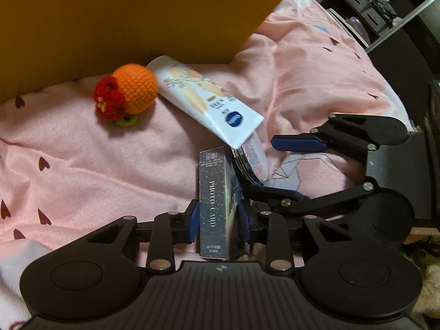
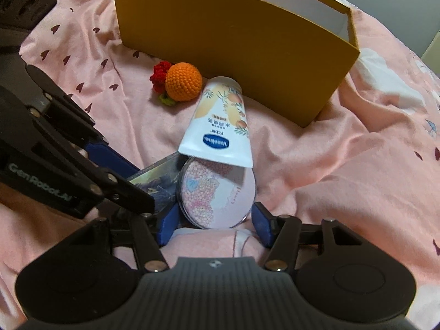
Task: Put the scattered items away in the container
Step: 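Grasp the grey PHOTO CARD box with the left gripper, then grasp the round compact mirror with the right gripper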
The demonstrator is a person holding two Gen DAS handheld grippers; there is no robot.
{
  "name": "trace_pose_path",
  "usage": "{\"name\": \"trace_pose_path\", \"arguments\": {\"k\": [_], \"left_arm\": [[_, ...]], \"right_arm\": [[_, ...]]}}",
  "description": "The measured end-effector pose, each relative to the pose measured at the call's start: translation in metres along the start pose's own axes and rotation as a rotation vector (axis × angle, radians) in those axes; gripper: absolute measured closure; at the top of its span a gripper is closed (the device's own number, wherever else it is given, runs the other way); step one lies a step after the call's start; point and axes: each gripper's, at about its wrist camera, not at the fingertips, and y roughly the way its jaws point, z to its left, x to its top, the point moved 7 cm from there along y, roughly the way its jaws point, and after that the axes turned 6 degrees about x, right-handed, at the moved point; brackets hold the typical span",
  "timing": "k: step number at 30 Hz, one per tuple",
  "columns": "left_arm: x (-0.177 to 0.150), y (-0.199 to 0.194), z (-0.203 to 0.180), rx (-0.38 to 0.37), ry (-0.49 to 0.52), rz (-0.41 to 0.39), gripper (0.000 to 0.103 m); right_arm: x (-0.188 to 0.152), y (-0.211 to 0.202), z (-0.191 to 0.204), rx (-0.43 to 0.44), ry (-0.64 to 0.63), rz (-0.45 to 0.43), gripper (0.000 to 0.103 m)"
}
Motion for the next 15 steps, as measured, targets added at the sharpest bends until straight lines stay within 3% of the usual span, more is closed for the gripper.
{"name": "trace_pose_path", "arguments": {"k": [5, 9, 15], "left_arm": [[0.000, 0.005, -0.004, -0.006, 0.011, 0.017, 0.070], [-0.005, 0.017, -0.003, -0.059, -0.042, 0.069, 0.071], [-0.006, 0.012, -0.011, -0.029, -0.003, 0.029, 0.076]], "right_arm": [[-0.002, -0.003, 0.000, -0.014, -0.012, -0.001, 0.044], [-0.003, -0.002, 0.004, -0.038, -0.067, 0.011, 0.044], [-0.004, -0.003, 0.006, -0.045, -0.122, 0.025, 0.044]]}}
